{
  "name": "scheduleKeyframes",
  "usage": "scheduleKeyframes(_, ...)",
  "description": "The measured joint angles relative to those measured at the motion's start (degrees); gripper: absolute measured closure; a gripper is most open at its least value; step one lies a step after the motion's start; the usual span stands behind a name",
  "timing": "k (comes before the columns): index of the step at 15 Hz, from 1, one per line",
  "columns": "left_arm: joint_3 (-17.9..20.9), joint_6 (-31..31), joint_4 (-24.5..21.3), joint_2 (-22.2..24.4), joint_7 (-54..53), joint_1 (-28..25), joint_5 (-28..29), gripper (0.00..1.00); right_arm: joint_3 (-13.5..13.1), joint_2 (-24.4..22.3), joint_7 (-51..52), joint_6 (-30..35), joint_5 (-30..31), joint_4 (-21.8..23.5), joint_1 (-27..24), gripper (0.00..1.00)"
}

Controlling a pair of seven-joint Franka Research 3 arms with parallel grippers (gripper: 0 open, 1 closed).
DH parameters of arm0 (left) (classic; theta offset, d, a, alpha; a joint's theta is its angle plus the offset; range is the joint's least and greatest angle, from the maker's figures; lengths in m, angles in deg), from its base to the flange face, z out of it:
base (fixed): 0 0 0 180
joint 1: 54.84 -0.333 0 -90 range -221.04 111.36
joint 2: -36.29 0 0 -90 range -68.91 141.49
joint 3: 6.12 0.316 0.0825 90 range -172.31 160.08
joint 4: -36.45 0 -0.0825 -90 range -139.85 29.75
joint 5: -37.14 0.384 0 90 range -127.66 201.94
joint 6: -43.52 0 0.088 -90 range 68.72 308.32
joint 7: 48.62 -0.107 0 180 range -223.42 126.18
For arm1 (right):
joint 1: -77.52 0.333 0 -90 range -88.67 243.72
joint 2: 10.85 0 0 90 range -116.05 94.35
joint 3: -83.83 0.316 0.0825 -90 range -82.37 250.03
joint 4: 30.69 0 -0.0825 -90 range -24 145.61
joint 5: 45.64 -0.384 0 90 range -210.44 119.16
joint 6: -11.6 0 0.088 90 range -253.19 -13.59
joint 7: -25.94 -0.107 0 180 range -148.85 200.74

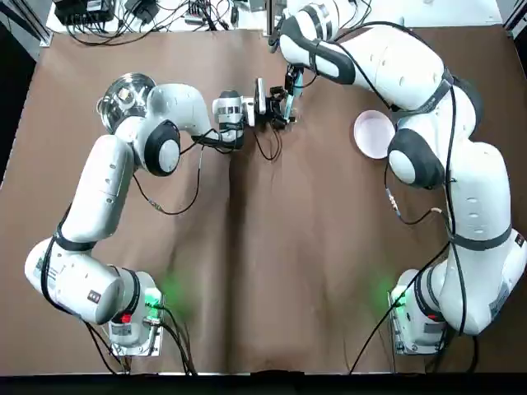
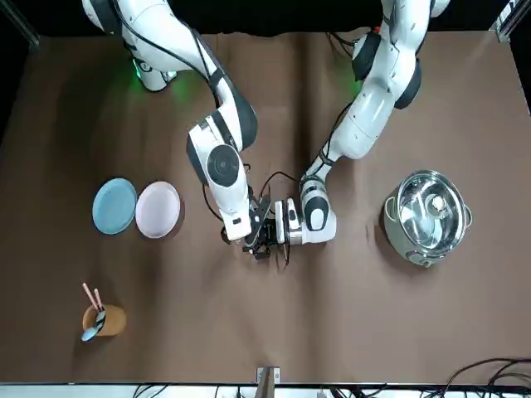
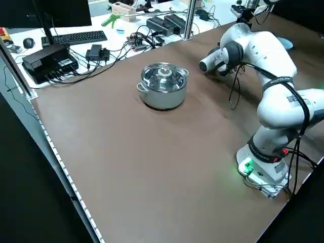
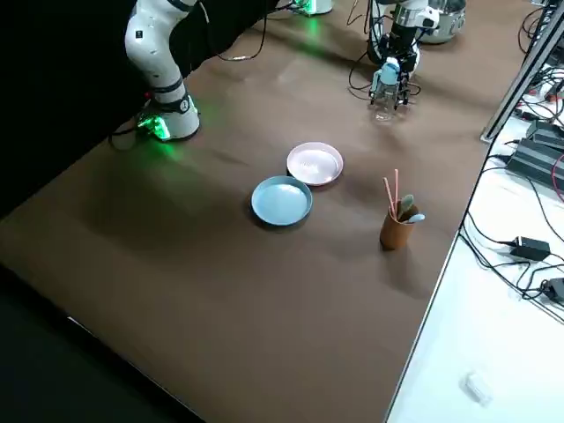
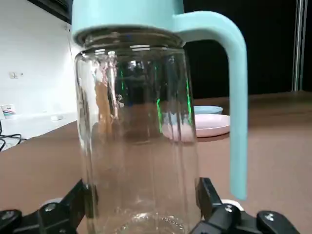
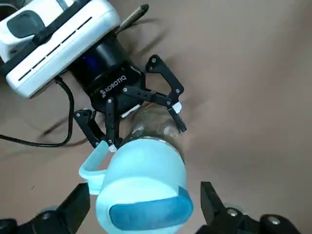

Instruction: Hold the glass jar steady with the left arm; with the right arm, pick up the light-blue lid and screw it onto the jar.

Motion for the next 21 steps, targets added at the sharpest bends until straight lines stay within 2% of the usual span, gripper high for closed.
scheduleKeyframes(7,0.0,0.0,0.0,0.0,0.0,0.0,0.0,0.07,0.0,-0.1,0.1,0.5,-0.4,-0.2,-0.5,0.0)
scheduleKeyframes(10,0.0,0.0,0.0,0.0,0.0,0.0,0.0,0.07,-0.1,-0.4,0.2,0.5,-3.3,-0.3,-1.3,0.0)
scheduleKeyframes(21,0.0,0.0,0.0,0.0,0.0,0.0,0.0,0.07,-0.1,-4.3,-3.2,1.2,-5.1,0.0,-2.0,0.0)
